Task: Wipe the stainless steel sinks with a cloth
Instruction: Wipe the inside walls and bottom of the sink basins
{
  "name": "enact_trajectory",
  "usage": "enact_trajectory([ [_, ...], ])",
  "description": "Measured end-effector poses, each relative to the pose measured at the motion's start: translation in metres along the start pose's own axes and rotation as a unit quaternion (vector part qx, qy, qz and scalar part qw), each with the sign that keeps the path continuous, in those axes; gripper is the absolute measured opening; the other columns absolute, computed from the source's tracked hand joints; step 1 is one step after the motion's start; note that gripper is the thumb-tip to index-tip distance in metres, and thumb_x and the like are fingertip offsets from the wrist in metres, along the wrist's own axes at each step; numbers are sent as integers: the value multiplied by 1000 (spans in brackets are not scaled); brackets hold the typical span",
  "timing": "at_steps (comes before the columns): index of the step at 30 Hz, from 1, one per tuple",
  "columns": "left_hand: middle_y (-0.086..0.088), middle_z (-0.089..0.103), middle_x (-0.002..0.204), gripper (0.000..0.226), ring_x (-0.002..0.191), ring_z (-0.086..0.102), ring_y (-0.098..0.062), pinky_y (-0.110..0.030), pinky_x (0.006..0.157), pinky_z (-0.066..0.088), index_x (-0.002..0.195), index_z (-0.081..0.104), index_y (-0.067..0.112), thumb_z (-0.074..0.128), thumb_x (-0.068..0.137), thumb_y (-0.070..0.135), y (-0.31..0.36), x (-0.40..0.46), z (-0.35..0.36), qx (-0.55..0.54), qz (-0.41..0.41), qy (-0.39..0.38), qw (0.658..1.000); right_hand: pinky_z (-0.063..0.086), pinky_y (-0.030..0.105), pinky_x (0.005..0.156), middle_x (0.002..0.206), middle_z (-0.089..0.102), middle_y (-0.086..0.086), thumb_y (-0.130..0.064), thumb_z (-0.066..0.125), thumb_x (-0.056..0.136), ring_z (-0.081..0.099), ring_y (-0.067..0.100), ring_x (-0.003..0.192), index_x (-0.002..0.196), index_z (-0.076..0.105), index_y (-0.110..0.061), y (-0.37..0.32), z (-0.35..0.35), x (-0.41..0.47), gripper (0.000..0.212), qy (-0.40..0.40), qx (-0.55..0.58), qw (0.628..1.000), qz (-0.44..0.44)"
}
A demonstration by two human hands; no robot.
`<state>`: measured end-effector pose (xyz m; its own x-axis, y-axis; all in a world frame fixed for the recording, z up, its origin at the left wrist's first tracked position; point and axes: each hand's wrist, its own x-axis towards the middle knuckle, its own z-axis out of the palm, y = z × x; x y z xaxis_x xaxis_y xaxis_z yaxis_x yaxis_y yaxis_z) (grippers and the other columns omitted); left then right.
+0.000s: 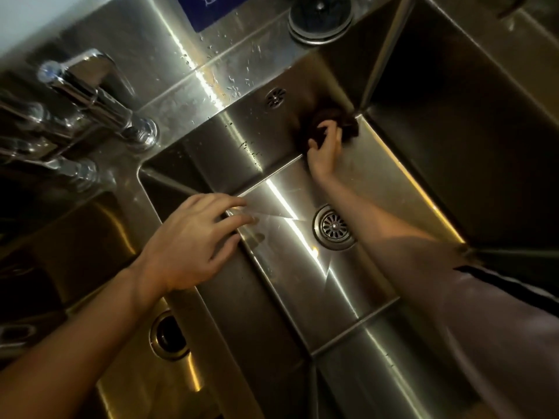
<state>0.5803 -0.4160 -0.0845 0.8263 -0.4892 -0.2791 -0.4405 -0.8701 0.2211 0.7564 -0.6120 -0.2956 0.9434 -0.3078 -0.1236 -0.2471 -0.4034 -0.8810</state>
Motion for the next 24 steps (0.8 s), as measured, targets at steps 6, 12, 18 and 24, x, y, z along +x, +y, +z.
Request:
enact_trajectory([
  [6, -7, 55, 132, 46, 122, 51, -23, -43, 101, 40, 126, 60, 21, 36, 91, 39, 1, -1, 0, 8, -10, -9, 1000, 30, 16, 74, 101, 52, 8, 8, 62, 74, 47, 13, 91, 103, 60, -5, -5, 24, -56, 31, -90, 16, 994, -60],
  [12, -7, 54, 134, 49, 124, 50, -23, -45, 102, 40, 127, 60, 19, 34, 91, 40, 3, 0, 0, 6, -21, -20, 1000, 39, 33, 98, 122, 50, 17, 9, 52, 81, 50, 28, 114, 117, 55, -1, -28, -13, -19, 38, 37, 77, 996, -23],
  [18, -8, 56, 131, 49, 122, 52, -24, -42, 101, 40, 124, 62, 18, 34, 90, 39, 4, 0, -3, 5, -28, -12, 1000, 37, 22, 99, 124, 50, 12, 9, 53, 82, 53, 24, 116, 120, 59, -7, -50, -53, 23, 41, 102, 59, 992, -37],
  [24, -7, 57, 129, 47, 120, 53, -23, -41, 100, 40, 123, 63, 19, 35, 90, 39, 4, 0, -3, 0, -21, -13, 1000, 41, 24, 94, 116, 53, 12, 11, 58, 76, 55, 23, 109, 112, 63, -6, -88, -43, -18, 41, 97, 97, 987, -86],
])
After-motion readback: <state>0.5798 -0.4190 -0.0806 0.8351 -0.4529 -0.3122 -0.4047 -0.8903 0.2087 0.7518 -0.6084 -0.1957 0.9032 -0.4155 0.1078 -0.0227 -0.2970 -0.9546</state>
